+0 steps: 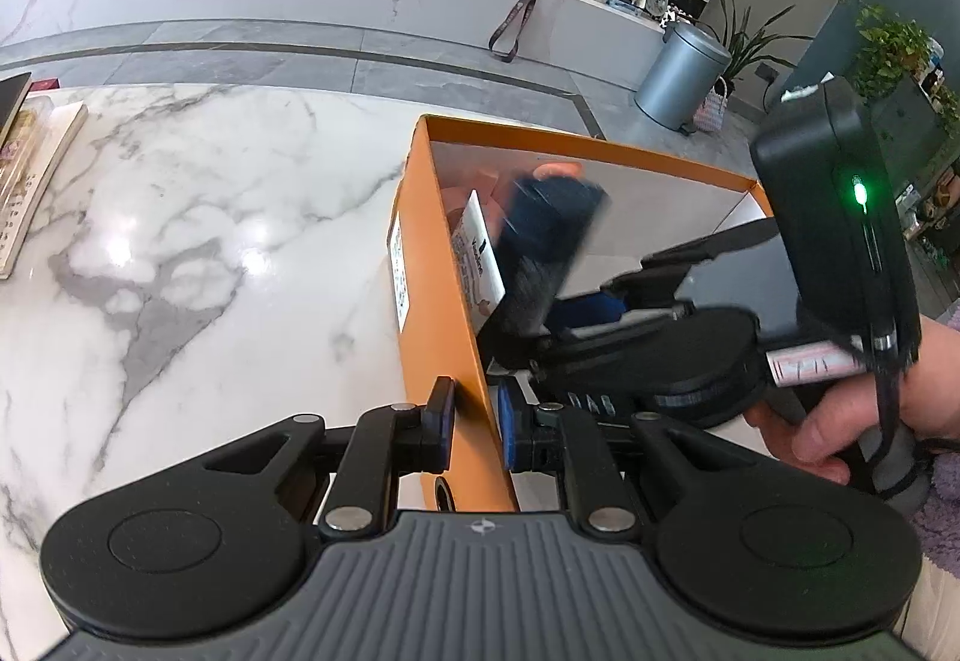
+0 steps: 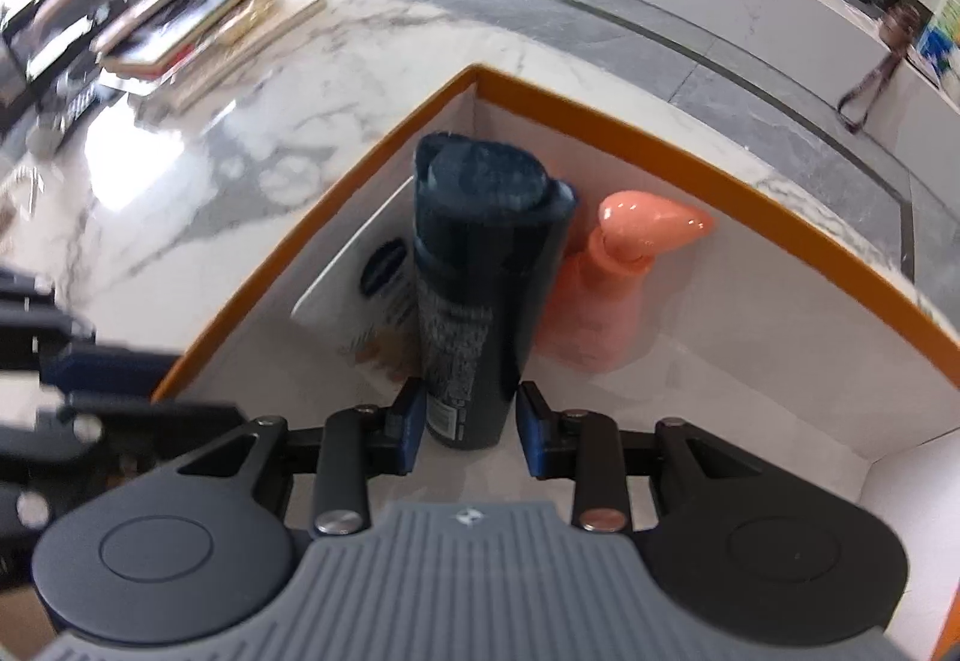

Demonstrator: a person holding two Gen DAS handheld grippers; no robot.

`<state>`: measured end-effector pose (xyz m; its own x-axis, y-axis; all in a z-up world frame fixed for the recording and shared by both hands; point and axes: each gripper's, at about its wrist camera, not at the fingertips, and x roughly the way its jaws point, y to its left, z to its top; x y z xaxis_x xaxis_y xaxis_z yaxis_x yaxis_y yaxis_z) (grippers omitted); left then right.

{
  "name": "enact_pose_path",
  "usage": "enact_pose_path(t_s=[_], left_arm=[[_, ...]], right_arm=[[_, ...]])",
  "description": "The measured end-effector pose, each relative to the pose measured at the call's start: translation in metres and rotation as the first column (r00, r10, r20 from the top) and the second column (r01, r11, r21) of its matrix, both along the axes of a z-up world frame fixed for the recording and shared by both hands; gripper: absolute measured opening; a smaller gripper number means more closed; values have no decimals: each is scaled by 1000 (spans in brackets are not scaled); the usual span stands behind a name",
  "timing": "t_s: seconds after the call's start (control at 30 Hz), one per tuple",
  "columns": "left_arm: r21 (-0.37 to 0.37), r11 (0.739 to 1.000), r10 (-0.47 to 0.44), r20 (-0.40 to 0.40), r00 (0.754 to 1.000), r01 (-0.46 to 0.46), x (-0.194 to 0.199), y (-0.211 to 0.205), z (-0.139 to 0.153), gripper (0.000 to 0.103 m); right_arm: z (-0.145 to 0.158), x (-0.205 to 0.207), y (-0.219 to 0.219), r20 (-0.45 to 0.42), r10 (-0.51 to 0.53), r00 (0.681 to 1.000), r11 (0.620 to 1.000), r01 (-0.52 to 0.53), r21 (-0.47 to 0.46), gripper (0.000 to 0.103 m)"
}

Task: Organize rigid objects
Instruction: 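Lower the spray can beside the pump bottle and open the right tool, then withdraw both tools from the box toward the remaining items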

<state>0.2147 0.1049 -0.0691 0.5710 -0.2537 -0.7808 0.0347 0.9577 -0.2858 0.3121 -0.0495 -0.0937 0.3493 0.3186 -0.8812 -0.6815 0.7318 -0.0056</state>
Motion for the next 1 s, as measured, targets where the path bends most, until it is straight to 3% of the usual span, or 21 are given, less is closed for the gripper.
enact_pose_path(t_s=[0.1,0.17,0.2,0.23,0.77,1.0], left_arm=[[4,1000,0,0,1000,0,0,0,0,16],[4,1000,1,-1,1000,-1,0,1,0,16],[2,1000,2,-1,1000,-2,0,1,0,16],[-2,1000,3,-1,1000,-3,0,1,0,16],[-20,1000,11,-1,1000,-11,-1,4,0,16],[-29,999,33,-10,999,-33,-2,3,1,17]], right_arm=[[-4,0,1,-31,30,999,999,-31,-29,32],[-8,2,0,-45,18,999,999,-20,-36,25],[-11,5,0,-61,5,998,999,-8,-42,7],[-12,7,0,-79,-2,997,999,-1,-38,2],[-30,30,11,-146,-44,988,998,36,-53,8],[-18,23,4,-146,-40,989,998,33,-45,10]])
